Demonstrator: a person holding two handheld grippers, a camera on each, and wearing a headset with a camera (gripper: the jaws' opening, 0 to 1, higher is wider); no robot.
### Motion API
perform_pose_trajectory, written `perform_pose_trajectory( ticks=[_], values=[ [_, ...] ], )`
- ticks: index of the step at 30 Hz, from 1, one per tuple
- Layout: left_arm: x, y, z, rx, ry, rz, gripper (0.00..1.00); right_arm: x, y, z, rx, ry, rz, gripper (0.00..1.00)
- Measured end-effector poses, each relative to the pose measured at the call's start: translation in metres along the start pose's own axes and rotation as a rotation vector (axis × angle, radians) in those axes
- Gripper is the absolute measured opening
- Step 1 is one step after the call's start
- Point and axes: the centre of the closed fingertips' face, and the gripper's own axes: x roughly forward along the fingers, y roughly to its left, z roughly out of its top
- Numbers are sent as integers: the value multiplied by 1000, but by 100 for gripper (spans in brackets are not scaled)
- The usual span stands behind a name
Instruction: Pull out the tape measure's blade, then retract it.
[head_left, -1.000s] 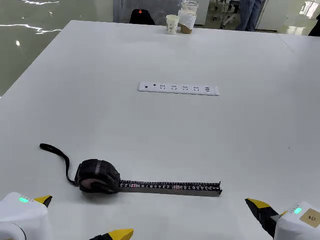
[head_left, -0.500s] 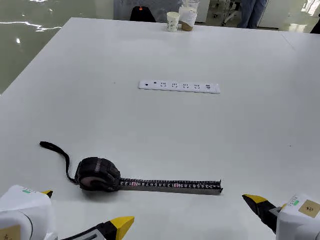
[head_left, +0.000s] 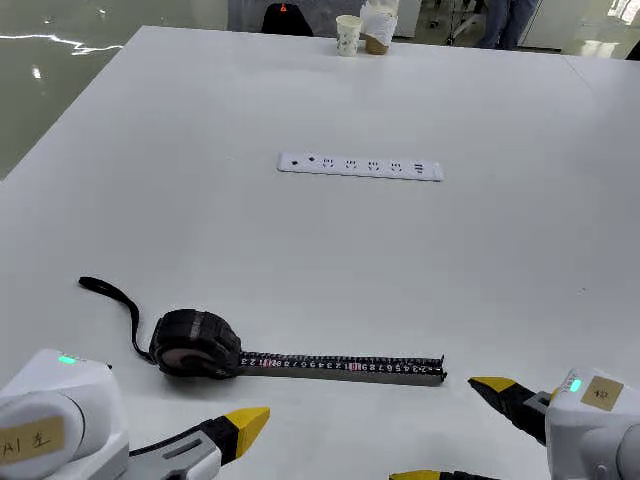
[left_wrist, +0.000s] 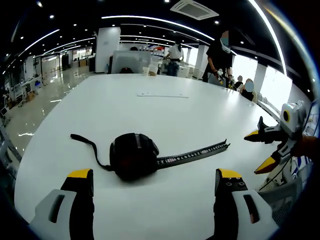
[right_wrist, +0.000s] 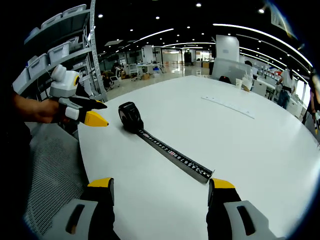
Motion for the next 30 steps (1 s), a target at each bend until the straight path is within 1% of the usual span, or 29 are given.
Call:
perform_pose_trajectory(
  ticks=[4, 11, 15, 22, 25, 30],
  values=[
    [6, 3, 3, -1, -2, 8, 98, 2, -5, -1, -23, 7, 11, 73],
    [19, 9, 8, -3, -5, 23, 97, 9, -12, -3, -58, 25, 45, 69],
    [24, 11, 8, -4, 0, 29, 96, 11, -16, -4, -85, 39, 58, 67],
    [34, 17, 4, -19, 15, 50, 93, 16, -30, -6, -123, 57, 74, 63],
    [37, 19, 5, -28, 15, 56, 91, 18, -33, -8, -134, 71, 89, 59],
    [44, 24, 7, -50, 13, 74, 87, 23, -41, -13, -164, 90, 107, 56]
  ],
)
